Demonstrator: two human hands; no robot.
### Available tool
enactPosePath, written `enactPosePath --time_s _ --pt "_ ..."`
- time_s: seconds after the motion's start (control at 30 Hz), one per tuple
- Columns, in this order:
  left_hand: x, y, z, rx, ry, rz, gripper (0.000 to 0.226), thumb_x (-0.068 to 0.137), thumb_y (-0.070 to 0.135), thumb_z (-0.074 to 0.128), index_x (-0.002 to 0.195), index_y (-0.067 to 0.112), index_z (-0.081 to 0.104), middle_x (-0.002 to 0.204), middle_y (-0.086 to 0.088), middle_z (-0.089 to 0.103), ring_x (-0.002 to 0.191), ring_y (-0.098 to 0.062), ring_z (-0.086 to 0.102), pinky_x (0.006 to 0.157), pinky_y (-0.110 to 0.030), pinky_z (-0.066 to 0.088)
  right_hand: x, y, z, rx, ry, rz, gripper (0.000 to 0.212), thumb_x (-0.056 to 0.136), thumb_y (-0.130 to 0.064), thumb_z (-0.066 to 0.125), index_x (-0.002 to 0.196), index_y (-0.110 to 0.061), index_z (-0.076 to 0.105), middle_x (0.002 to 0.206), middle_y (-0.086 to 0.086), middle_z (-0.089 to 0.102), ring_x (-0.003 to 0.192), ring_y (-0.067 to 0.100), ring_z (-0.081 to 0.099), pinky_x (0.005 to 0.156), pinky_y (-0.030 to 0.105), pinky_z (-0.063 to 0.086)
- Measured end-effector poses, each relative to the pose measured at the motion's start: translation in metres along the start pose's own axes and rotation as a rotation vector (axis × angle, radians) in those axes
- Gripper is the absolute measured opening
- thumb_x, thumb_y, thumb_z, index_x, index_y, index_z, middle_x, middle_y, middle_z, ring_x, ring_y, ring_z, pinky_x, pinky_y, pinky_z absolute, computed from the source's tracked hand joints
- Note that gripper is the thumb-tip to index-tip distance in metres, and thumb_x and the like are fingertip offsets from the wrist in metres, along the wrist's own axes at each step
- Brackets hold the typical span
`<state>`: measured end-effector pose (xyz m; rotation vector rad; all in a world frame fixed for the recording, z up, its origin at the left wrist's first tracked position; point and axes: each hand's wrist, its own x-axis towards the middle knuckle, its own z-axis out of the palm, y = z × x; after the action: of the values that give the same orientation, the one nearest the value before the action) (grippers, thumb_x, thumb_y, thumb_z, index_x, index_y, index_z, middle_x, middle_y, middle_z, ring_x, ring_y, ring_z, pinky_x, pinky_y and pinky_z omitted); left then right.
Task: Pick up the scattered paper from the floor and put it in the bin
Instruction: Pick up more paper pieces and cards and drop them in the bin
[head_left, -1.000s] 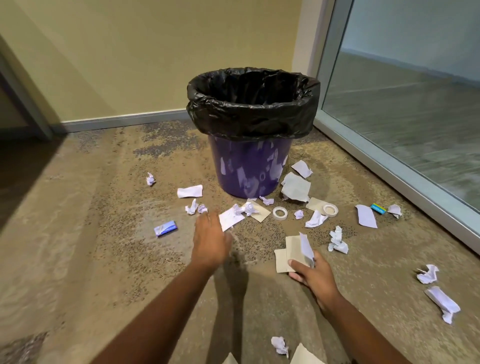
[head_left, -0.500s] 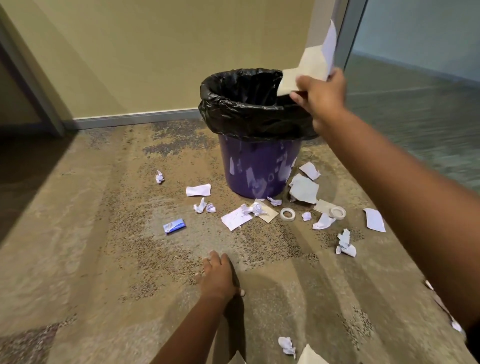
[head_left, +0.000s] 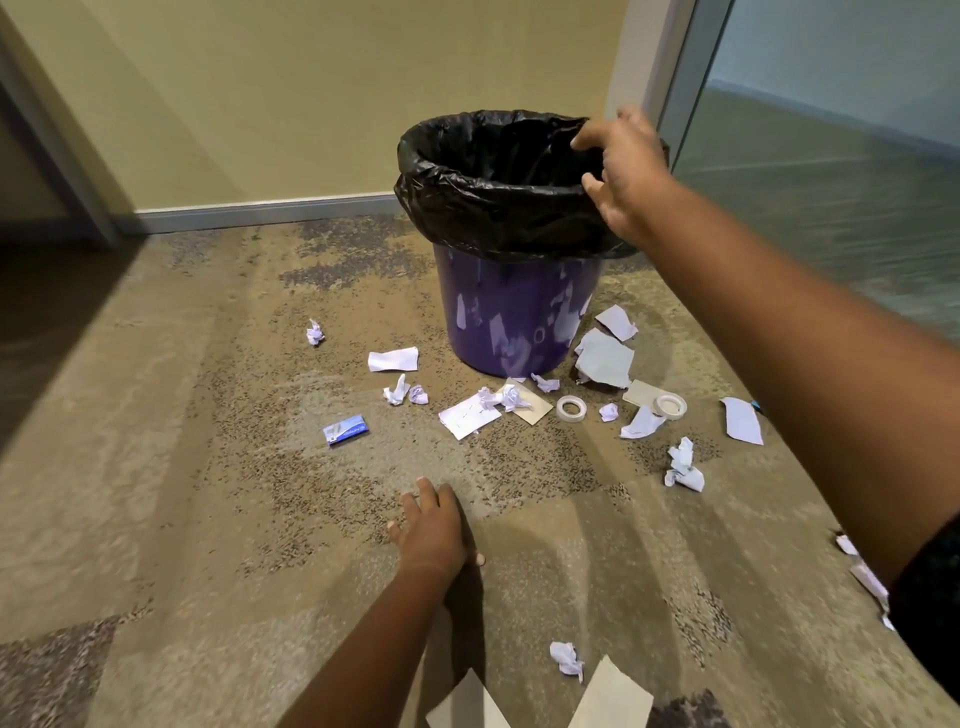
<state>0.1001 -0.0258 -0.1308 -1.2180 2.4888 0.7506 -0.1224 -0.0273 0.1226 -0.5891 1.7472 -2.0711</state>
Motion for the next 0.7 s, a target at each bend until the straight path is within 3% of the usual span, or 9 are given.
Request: enactPosePath --time_s 0.1,0.23,0.37,0.43,0.5,0.57,0.63,0.7 --pt "-0.005 0.001 0.000 0.024 -0.004 0.018 0.086 0.082 0.029 0.069 0.147 0.010 0.016 0.159 -0.013 0.002 0.146 -0.036 0.005 0.118 -0.056 0.016 -0.016 0.021 -0.015 -0.050 0.082 -0.138 0.055 0.081 0.005 0.048 0.133 -0.010 0.042 0.126 0.009 0.045 0.115 0.021 0.047 0.096 0.031 0.043" --pt "-0.014 -0.002 0.006 0.073 0.030 0.101 0.070 0.088 0.029 0.060 0.146 0.017 0.022 0.157 -0.011 0.010 0.145 -0.034 0.010 0.117 -0.056 0.017 -0.058 0.073 -0.044 -0.256 0.177 -0.158 0.042 0.083 0.006 0.047 0.121 -0.011 0.052 0.112 0.004 0.047 0.101 0.018 0.049 0.087 0.032 0.046" --pt "-0.028 -0.003 0.014 0.225 0.045 0.237 0.053 0.098 0.029 0.041 0.146 0.017 0.023 0.157 -0.009 0.012 0.145 -0.030 0.013 0.118 -0.051 0.019 -0.124 0.143 -0.072 -0.584 0.091 0.012 0.034 0.088 -0.002 0.050 0.119 -0.014 0.055 0.129 0.011 0.049 0.114 0.021 0.051 0.098 0.033 0.042" --pt "-0.035 -0.001 0.016 0.276 0.005 0.310 0.048 0.099 0.032 0.036 0.143 0.017 0.027 0.156 -0.010 0.015 0.145 -0.031 0.014 0.118 -0.049 0.019 -0.160 0.171 -0.084 -0.736 0.004 0.108 0.030 0.092 -0.010 0.049 0.121 -0.017 0.053 0.135 0.009 0.044 0.113 0.018 0.049 0.098 0.029 0.039" --pt "-0.041 0.000 0.014 0.326 -0.038 0.404 0.043 0.099 0.037 0.033 0.138 0.018 0.034 0.152 -0.010 0.022 0.141 -0.029 0.023 0.115 -0.045 0.023 -0.196 0.192 -0.093 -0.797 -0.107 0.147 0.028 0.094 -0.019 0.046 0.122 -0.021 0.051 0.139 0.003 0.040 0.114 0.018 0.050 0.101 0.035 0.043" --pt "-0.047 0.000 0.012 0.404 -0.101 0.513 0.052 0.098 0.048 0.025 0.139 0.018 0.036 0.151 -0.008 0.027 0.138 -0.027 0.029 0.113 -0.042 0.028 -0.224 0.201 -0.100 -0.868 -0.249 0.157 0.032 0.095 -0.031 0.043 0.126 -0.023 0.049 0.138 -0.001 0.039 0.113 0.015 0.050 0.100 0.035 0.046" --pt "-0.057 0.002 0.009 0.477 -0.141 0.682 0.087 0.081 0.073 0.004 0.137 0.017 0.038 0.146 -0.009 0.035 0.130 -0.026 0.039 0.107 -0.039 0.034 -0.242 0.203 -0.108 -1.081 -0.447 0.127 0.045 0.093 -0.046 0.037 0.132 -0.025 0.043 0.140 -0.001 0.036 0.121 0.015 0.044 0.103 0.035 0.042" --pt "-0.066 0.002 0.007 0.564 -0.177 0.850 0.111 0.061 0.085 -0.007 0.134 0.016 0.042 0.135 -0.011 0.044 0.117 -0.027 0.048 0.099 -0.037 0.038 -0.255 0.204 -0.118 -1.305 -0.700 0.013 0.066 0.081 -0.063 0.027 0.138 -0.028 0.035 0.146 0.000 0.031 0.133 0.018 0.032 0.110 0.038 0.033"
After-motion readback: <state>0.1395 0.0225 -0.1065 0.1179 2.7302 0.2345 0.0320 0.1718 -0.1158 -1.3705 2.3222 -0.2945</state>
